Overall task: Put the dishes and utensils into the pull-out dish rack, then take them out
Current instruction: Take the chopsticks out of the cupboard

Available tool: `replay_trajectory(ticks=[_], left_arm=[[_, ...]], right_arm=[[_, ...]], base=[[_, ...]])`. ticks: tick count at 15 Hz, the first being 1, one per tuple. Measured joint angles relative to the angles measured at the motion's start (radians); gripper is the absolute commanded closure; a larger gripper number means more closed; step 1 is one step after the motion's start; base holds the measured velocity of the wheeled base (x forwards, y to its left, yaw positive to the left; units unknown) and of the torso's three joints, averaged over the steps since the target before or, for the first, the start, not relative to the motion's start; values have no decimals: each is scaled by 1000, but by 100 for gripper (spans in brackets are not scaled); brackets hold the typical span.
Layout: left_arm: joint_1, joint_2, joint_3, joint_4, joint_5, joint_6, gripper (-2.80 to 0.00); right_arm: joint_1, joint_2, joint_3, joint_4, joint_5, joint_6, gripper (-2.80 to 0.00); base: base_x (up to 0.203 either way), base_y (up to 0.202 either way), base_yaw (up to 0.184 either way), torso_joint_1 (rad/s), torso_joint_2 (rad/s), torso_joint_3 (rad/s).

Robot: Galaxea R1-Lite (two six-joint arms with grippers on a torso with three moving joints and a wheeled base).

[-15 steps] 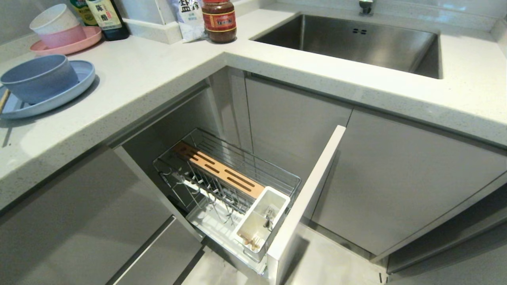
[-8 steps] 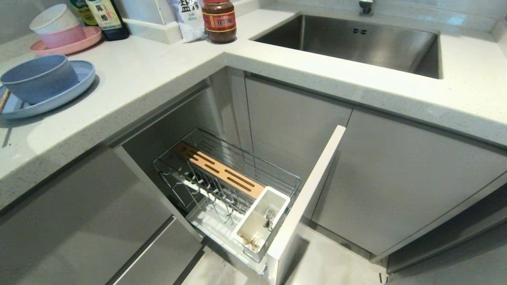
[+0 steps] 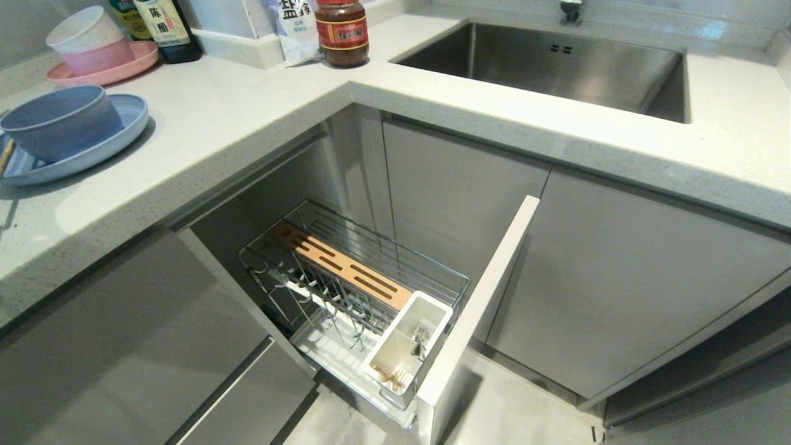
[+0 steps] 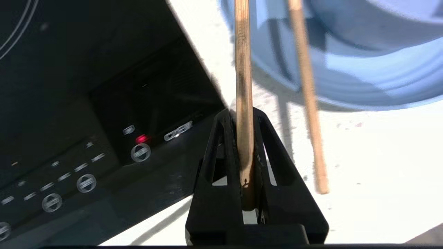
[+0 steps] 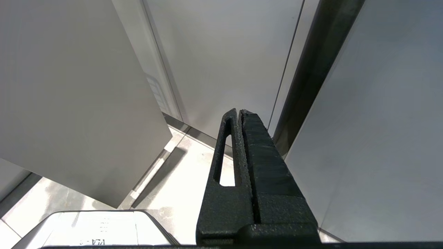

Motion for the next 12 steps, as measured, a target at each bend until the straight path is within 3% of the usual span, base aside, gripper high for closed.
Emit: replay_trajectory(ticks=[12], left_arm=[[-48, -1, 30, -21, 0, -6, 0]], right_arm=[[0, 0, 0, 0, 0, 0, 0]], base=[[0, 0, 0, 0, 0, 0]])
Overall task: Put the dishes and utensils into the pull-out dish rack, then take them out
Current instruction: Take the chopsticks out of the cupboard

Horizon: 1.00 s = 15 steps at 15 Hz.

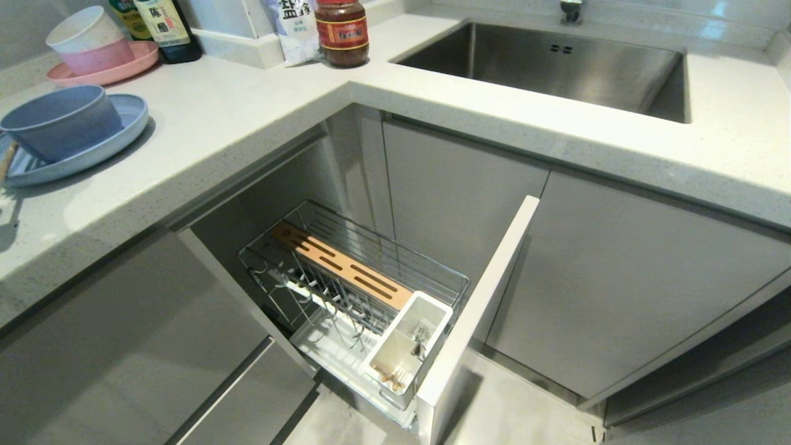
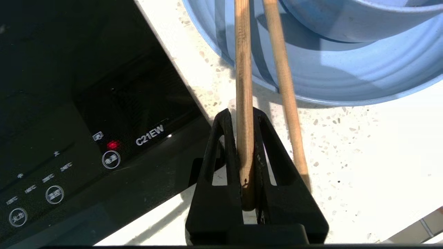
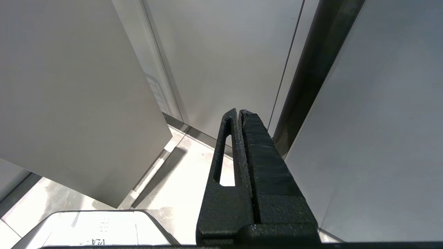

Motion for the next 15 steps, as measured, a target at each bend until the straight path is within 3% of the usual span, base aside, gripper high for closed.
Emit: replay_trajectory(ticks=[5, 6, 15], left_arm=[[-4, 4, 3, -3, 0, 0, 0], [-4, 4, 3, -3, 0, 0, -280], [-3, 4, 2, -3, 1, 0, -280]], right_arm=[[0, 0, 0, 0, 0, 0, 0], [0, 0, 0, 0, 0, 0, 0], [0, 0, 0, 0, 0, 0, 0]], base=[[0, 0, 0, 0, 0, 0], [0, 0, 0, 0, 0, 0], [0, 0, 0, 0, 0, 0]])
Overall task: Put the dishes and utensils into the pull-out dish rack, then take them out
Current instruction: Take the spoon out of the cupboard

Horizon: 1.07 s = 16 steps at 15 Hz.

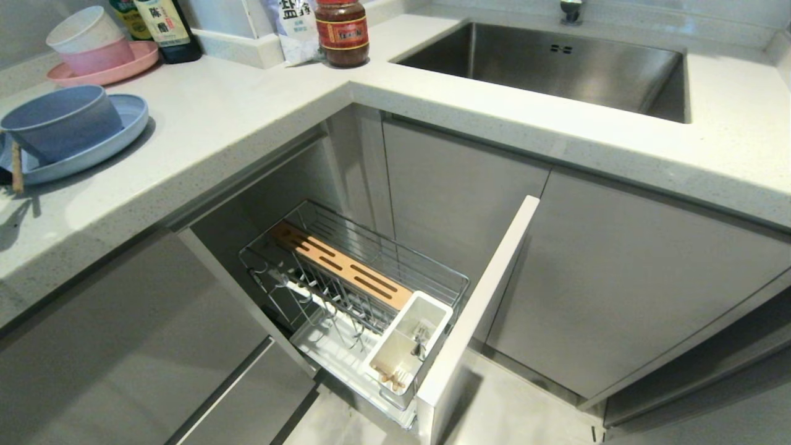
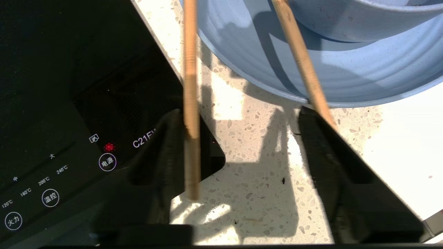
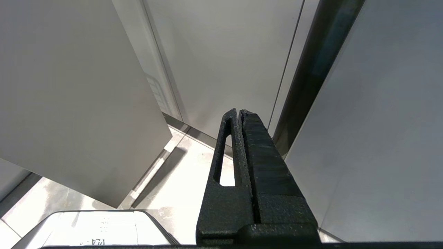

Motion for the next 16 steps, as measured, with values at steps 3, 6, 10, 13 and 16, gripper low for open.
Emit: replay_trajectory(ticks=[3, 6, 10, 13, 16], left_arm=[[1, -4, 0, 0, 0, 0, -280], [1, -9, 0, 0, 0, 0, -280], [1, -12, 0, 0, 0, 0, -280], [3, -22, 1, 1, 24, 0, -280], [4, -42, 6, 3, 37, 0, -280]], right_arm=[[0, 0, 0, 0, 0, 0, 0], [0, 0, 0, 0, 0, -1, 0], [0, 0, 0, 0, 0, 0, 0], [0, 0, 0, 0, 0, 0, 0], [0, 0, 0, 0, 0, 0, 0]], base=[[0, 0, 0, 0, 0, 0], [0, 0, 0, 0, 0, 0], [0, 0, 0, 0, 0, 0], [0, 0, 0, 0, 0, 0], [0, 0, 0, 0, 0, 0]])
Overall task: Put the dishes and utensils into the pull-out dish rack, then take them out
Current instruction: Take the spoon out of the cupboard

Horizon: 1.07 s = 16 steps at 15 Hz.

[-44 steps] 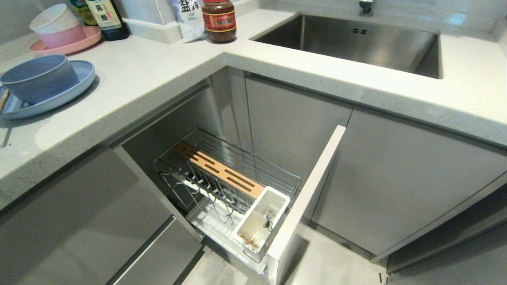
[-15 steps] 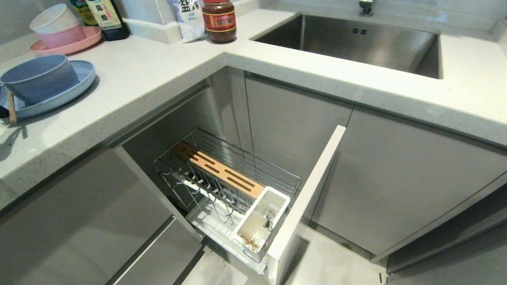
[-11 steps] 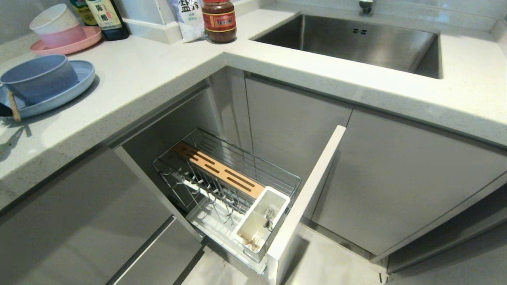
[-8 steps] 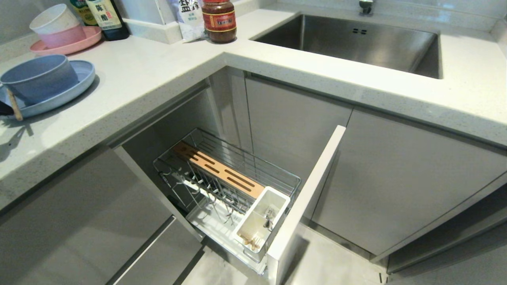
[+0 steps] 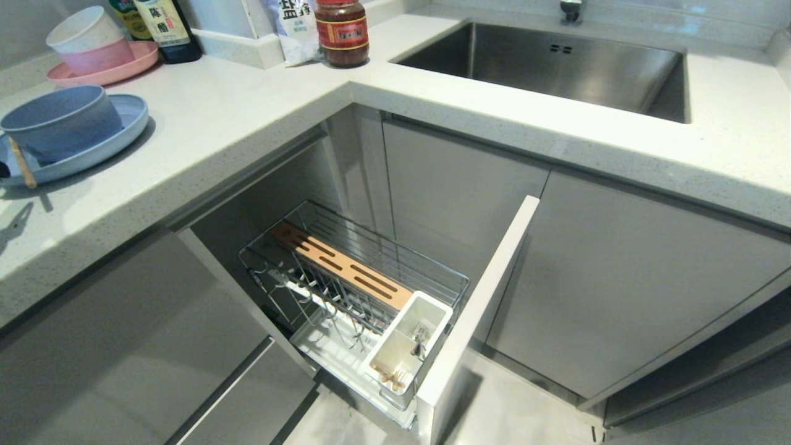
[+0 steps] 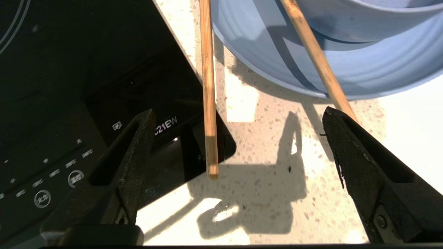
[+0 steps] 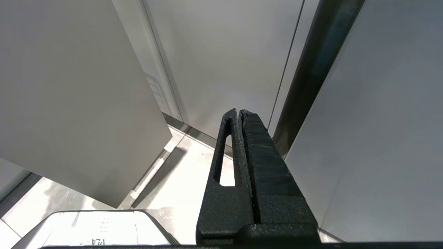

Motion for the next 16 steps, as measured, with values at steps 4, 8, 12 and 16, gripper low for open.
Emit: replay_trajectory(ticks=[4, 8, 12, 16], left_arm=[[1, -35, 7, 1, 0, -1, 0], [1, -82, 19, -3, -1, -23, 0], [-15, -137, 27, -36, -3, -47, 0], [-122, -180, 36, -174, 15, -211, 0]], right_arm=[[0, 0, 0, 0, 0, 1, 0], [0, 0, 0, 0, 0, 1, 0], [0, 0, 0, 0, 0, 0, 0], [0, 0, 0, 0, 0, 1, 0]], base=[[0, 0, 0, 0, 0, 0], [0, 0, 0, 0, 0, 0], [0, 0, 0, 0, 0, 0], [0, 0, 0, 0, 0, 0]])
